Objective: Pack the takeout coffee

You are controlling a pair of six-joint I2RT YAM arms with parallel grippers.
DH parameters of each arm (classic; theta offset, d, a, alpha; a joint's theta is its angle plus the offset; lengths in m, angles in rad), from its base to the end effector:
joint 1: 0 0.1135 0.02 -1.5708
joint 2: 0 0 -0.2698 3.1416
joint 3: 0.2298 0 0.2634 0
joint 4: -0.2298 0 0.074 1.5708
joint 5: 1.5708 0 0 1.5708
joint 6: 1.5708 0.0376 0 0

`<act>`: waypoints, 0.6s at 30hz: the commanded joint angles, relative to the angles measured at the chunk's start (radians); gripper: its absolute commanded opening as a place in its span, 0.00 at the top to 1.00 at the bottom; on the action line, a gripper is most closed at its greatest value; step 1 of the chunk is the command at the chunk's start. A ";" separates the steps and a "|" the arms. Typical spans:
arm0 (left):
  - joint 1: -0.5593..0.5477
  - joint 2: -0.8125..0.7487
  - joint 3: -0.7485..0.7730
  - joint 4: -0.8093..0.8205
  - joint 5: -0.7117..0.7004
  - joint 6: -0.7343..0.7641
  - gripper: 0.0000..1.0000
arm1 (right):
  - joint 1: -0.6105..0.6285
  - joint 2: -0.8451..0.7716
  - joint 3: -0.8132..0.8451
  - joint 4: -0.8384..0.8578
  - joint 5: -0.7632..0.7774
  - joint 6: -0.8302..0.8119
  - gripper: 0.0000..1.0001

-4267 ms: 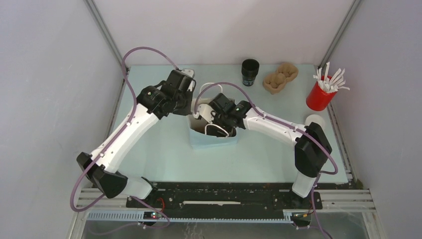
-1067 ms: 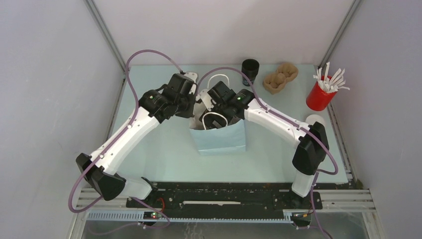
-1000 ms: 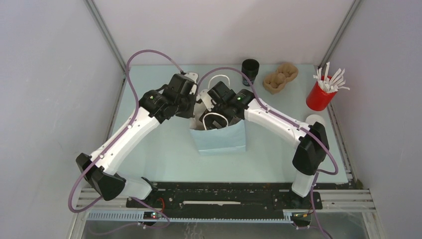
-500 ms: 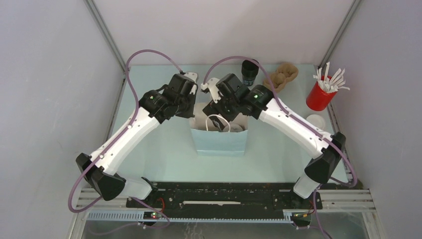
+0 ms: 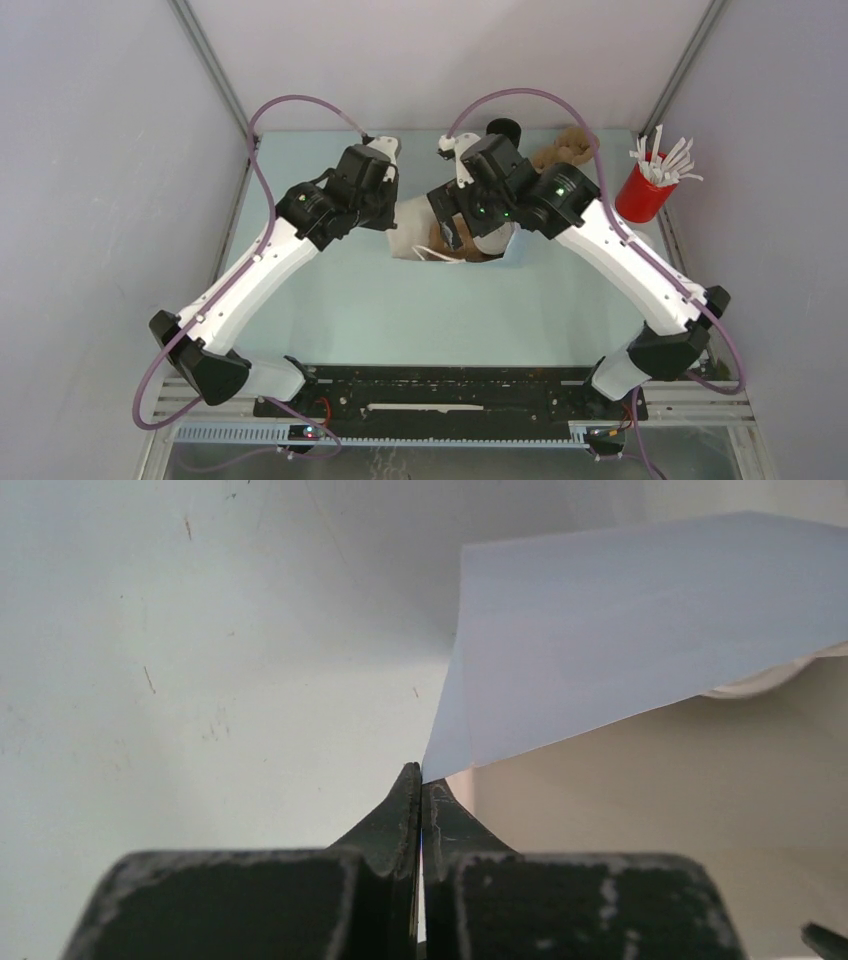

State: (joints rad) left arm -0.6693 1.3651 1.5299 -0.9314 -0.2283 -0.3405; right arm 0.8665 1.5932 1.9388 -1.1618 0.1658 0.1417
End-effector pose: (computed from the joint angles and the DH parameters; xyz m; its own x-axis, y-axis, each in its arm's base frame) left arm 0.2309 -0.1718 0.4021 -0.6719 0.1168 -0.7314 0.2675 0.9591 -0.0926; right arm 0.2140 0.2422 0.4456 -0.5628 -0.4473 -0.6951 -0.6050 0.7959 -0.0223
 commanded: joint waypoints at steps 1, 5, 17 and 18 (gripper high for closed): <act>0.013 0.009 0.072 -0.078 -0.044 0.009 1.00 | -0.037 -0.110 -0.047 0.110 -0.100 0.082 0.00; 0.014 0.056 0.155 -0.105 -0.036 0.007 1.00 | -0.014 -0.017 0.016 0.166 -0.150 0.056 0.00; 0.013 0.058 0.134 -0.103 -0.046 -0.016 1.00 | -0.019 0.008 0.062 0.172 -0.454 -0.004 0.05; 0.014 0.060 0.140 -0.107 -0.049 -0.015 1.00 | -0.021 -0.002 0.058 0.170 -0.441 -0.002 0.05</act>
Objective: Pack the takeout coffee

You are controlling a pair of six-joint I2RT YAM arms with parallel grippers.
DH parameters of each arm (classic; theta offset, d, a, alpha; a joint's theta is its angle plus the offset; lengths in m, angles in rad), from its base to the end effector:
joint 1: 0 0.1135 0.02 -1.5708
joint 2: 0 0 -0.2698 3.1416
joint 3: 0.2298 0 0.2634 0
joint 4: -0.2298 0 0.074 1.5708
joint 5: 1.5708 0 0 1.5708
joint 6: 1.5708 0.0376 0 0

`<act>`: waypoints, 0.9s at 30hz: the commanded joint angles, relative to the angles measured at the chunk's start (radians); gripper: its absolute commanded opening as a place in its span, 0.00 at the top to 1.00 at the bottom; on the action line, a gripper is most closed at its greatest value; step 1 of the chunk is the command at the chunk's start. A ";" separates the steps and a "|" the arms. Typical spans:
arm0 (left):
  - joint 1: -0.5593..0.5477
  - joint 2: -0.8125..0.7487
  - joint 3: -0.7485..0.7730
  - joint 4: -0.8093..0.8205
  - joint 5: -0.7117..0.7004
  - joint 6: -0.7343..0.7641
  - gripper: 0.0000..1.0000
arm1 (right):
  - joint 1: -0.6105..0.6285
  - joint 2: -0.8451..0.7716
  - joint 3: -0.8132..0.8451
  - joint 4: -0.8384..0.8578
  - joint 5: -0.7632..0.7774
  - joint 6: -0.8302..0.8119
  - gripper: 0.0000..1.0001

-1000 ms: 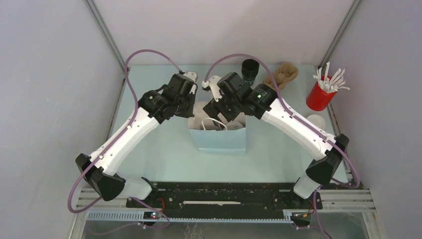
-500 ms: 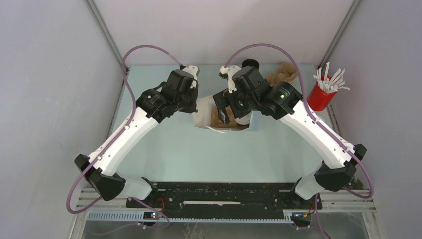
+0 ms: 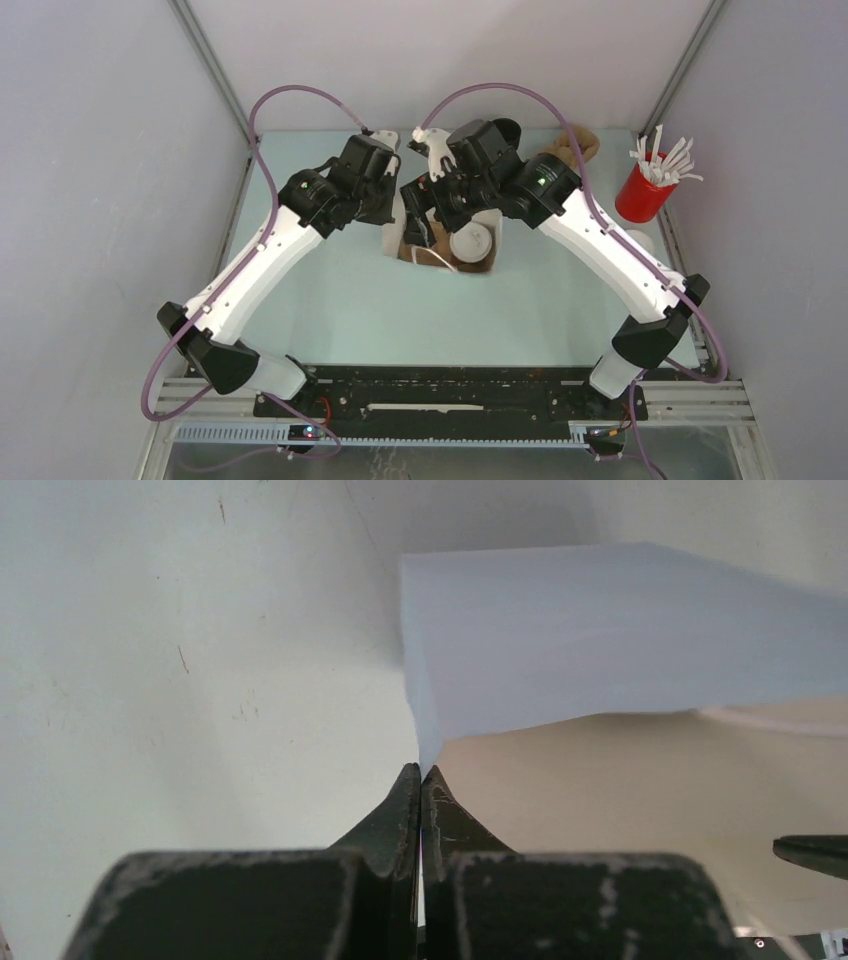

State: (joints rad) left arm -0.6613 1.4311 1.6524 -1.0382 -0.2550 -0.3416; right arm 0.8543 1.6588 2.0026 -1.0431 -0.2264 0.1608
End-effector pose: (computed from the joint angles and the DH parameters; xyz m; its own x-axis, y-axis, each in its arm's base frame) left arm 0.2387 -0.1737 0.4150 -0.6955 0.1305 -0.7065 0.2388 0.9694 -0.0560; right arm 0.2233 0.2692 0.4540 -0.5530 -0.3974 -0.7323 -0.7691 0.5816 0.2652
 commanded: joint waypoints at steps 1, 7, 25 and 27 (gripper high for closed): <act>0.005 -0.004 0.019 -0.003 -0.025 -0.014 1.00 | -0.014 -0.078 -0.014 0.046 -0.036 -0.023 0.05; 0.005 -0.002 0.021 -0.007 -0.021 -0.021 1.00 | -0.079 -0.188 -0.139 0.101 -0.150 -0.010 0.04; 0.047 0.063 0.096 -0.082 -0.076 -0.017 0.82 | -0.556 -0.449 -0.306 0.205 0.157 0.051 0.05; 0.052 0.067 0.116 -0.083 -0.076 -0.009 0.80 | -0.649 -0.417 -0.308 0.206 0.183 0.048 0.05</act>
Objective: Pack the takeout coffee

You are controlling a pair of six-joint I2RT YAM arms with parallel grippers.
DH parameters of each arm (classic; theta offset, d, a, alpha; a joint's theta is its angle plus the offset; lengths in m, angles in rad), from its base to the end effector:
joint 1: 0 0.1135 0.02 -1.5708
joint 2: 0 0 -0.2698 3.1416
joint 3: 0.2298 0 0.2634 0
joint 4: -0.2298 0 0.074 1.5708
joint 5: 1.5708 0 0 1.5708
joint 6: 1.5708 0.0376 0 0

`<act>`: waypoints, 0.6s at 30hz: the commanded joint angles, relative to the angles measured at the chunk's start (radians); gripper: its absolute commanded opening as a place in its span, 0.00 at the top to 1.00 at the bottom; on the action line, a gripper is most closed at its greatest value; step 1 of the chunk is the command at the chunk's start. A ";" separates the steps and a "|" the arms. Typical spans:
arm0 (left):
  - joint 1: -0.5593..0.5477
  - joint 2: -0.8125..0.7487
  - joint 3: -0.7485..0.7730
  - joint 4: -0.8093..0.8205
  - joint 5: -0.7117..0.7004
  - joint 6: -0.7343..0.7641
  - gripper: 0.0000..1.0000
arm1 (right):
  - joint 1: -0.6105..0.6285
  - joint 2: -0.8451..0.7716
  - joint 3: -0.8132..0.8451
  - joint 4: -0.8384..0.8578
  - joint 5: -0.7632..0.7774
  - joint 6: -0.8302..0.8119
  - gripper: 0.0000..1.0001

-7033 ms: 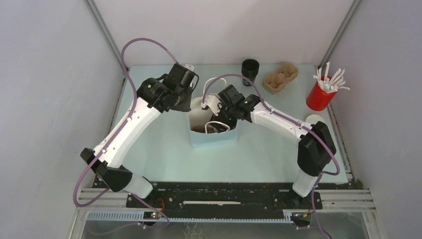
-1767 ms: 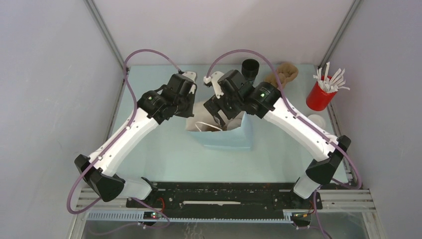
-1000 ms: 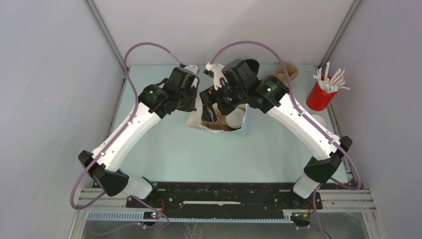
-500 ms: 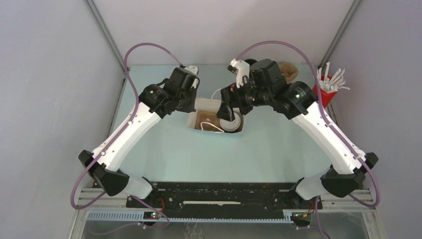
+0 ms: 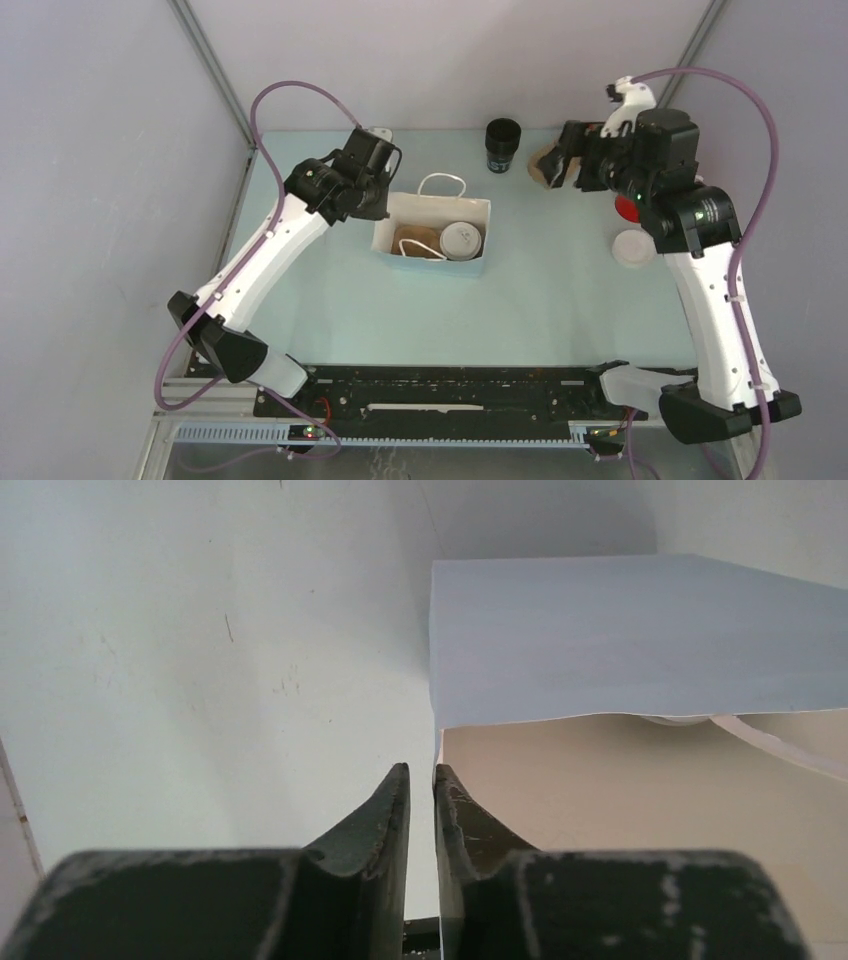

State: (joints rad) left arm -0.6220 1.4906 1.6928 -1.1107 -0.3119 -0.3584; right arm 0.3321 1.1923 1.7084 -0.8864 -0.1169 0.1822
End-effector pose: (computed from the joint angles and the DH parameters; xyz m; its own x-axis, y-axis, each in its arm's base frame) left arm 0.2547 -0.1684 0.4061 -0.7409 0.1204 -0.6607 0.1509 0.9885 0.0109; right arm 0.2042 0.0751 0.5027 -0.4138 0.0477 -0.9091 -0.3575 0.9099 0.2104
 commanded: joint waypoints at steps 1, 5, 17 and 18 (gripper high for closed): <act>0.016 0.009 0.086 -0.011 -0.021 0.014 0.78 | -0.172 0.074 -0.008 0.046 0.077 0.024 0.05; 0.029 0.005 0.122 -0.006 -0.022 0.031 0.64 | -0.320 0.202 0.037 0.003 0.041 0.022 0.05; 0.064 -0.089 0.069 0.060 0.008 0.093 0.44 | -0.533 0.470 0.209 -0.047 0.116 -0.026 0.11; 0.068 -0.106 0.053 0.064 0.004 0.094 0.44 | -0.536 0.487 0.232 -0.051 0.130 -0.039 0.12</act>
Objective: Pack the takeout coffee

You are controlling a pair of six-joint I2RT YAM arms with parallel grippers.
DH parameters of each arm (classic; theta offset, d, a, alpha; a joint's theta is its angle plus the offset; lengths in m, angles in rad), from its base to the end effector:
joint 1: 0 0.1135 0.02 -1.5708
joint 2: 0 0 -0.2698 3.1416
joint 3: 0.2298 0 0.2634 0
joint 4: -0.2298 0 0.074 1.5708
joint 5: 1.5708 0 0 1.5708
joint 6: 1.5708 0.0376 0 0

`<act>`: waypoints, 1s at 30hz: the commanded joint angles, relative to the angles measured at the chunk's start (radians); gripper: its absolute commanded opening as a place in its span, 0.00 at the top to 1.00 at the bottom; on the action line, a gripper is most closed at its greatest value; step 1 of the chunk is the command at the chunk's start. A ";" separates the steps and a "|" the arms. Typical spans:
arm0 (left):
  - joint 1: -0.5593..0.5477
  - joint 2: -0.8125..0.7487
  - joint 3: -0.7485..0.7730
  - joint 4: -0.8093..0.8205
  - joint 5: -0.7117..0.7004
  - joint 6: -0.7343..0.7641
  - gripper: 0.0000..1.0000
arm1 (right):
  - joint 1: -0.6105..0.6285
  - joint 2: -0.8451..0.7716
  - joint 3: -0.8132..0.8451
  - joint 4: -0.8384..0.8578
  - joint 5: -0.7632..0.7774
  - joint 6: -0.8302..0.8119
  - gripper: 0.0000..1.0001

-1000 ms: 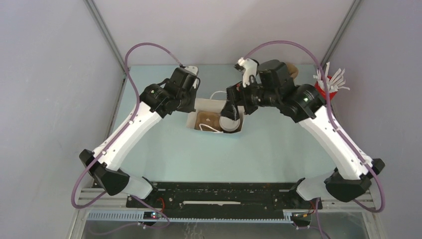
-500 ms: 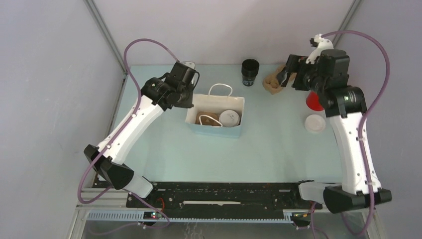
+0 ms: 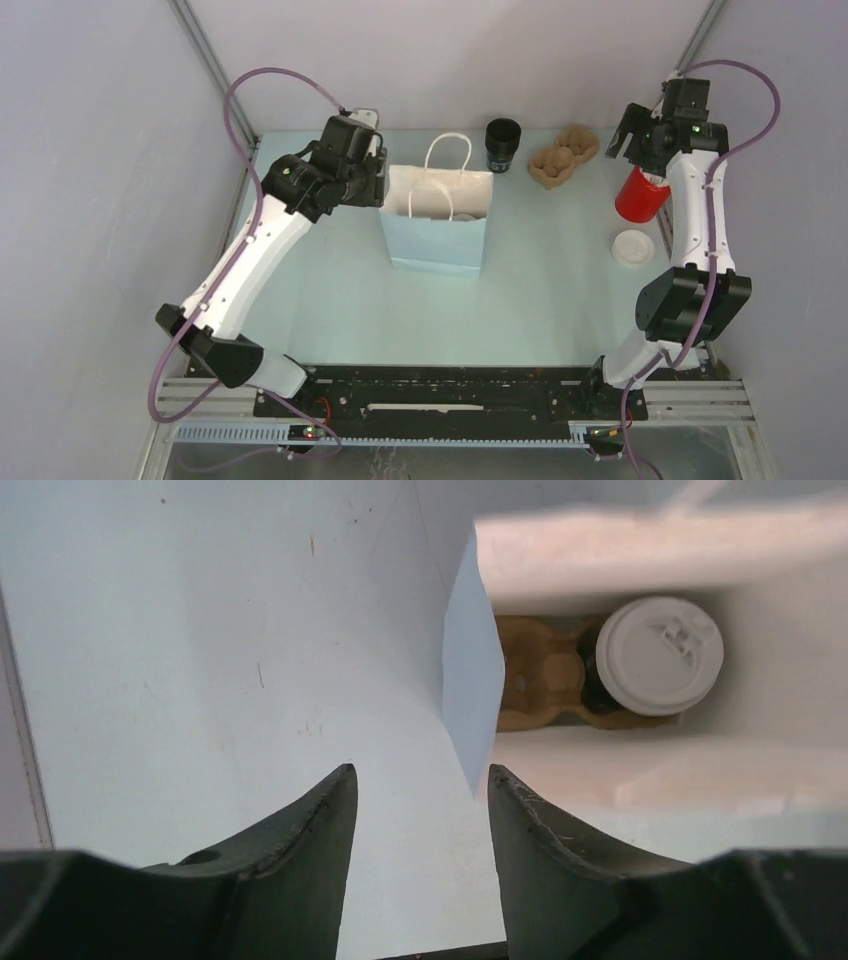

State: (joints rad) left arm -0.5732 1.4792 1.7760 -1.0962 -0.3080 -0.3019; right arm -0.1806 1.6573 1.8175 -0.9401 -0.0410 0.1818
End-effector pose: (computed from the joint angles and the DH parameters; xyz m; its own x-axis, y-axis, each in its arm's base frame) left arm 0.2579 -0.1529 0.4358 -0.6760 0.0991 -0.7302 0.1448 0.9895 0.0002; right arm 0.3606 -0.0643 0.4040 -0.6531 0.3029 -0.6941 0.2734 0.9490 0.1569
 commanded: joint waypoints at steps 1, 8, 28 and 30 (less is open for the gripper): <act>0.023 -0.112 -0.047 0.052 -0.002 0.037 0.43 | -0.029 0.040 0.146 -0.001 0.075 -0.049 0.14; 0.068 -0.243 -0.184 0.084 -0.003 0.012 0.31 | -0.049 0.188 0.317 0.016 0.157 -0.136 0.25; 0.167 -0.298 -0.247 0.055 -0.014 0.016 0.25 | -0.096 0.536 0.630 0.116 0.260 -0.158 0.41; 0.174 -0.292 -0.243 0.050 -0.016 0.016 0.24 | -0.101 0.562 0.646 0.119 0.255 -0.169 0.41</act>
State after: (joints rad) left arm -0.4183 1.2034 1.5368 -1.0538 -0.3107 -0.2886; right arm -0.2638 2.1799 2.4039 -0.8677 0.2005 0.0338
